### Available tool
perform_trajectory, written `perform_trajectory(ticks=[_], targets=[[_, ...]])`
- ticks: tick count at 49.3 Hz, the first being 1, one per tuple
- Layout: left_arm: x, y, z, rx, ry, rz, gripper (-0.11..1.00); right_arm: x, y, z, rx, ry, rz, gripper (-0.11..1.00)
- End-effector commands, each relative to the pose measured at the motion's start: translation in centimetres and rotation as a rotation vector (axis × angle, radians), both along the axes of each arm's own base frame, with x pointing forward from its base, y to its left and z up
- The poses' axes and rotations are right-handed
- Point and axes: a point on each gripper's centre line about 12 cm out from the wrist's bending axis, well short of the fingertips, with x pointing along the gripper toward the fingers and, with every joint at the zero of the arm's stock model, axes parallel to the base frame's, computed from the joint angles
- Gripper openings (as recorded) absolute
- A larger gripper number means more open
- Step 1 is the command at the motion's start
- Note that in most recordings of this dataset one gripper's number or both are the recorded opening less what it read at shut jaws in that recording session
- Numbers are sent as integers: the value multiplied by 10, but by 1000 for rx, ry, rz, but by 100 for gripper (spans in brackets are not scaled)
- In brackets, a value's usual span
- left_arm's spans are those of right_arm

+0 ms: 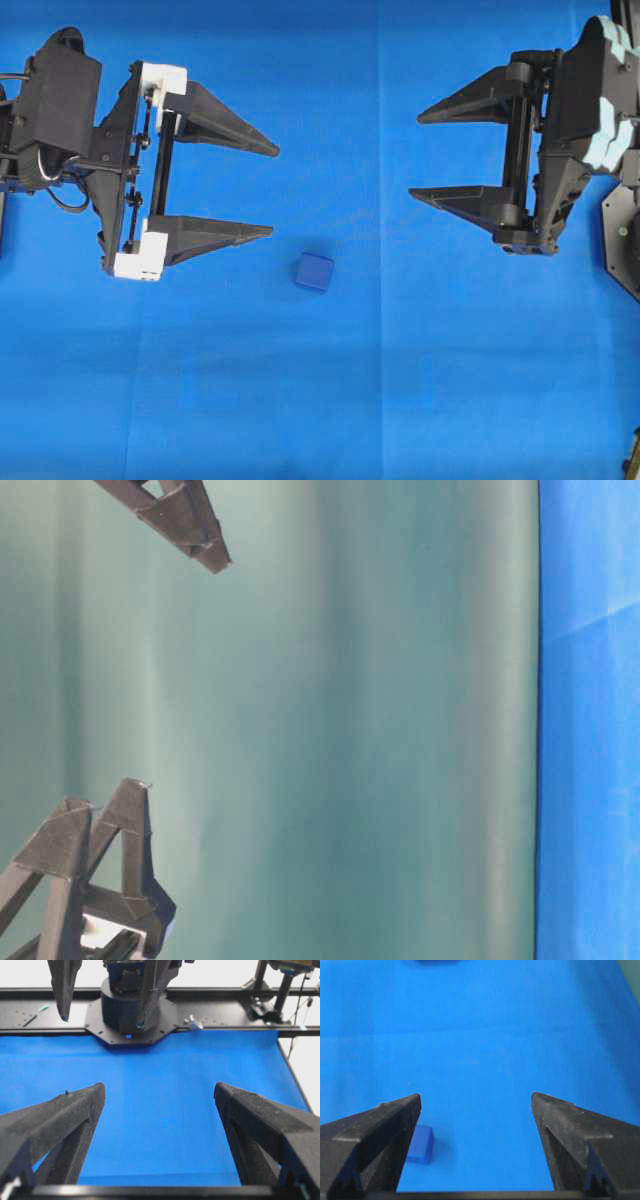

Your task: Handover the blue block to the right arm after grasping it with the left arm, then place it in the designated position.

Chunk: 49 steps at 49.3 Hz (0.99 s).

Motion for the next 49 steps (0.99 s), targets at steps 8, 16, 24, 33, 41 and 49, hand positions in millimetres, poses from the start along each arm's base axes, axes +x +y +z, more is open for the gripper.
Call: perform_trajectory(ticks=[8, 16, 24, 33, 41, 49], targets=[[-6, 1, 19, -2, -54, 3, 93, -4, 2, 16, -17, -79, 31, 83], [-6, 1, 18, -2, -52, 3, 93, -6, 4, 20, -26, -115, 53, 83], [-6, 1, 19, 0, -55, 2, 93, -5, 6, 23, -37, -138, 68, 83], [-7, 1, 18, -2, -54, 3, 93, -5, 6, 22, -39, -138, 69, 83], [-7, 1, 18, -2, -54, 3, 93, -5, 6, 22, -37, -138, 69, 83], [-7, 1, 19, -2, -55, 3, 93, -5, 6, 22, -37, -138, 69, 83]])
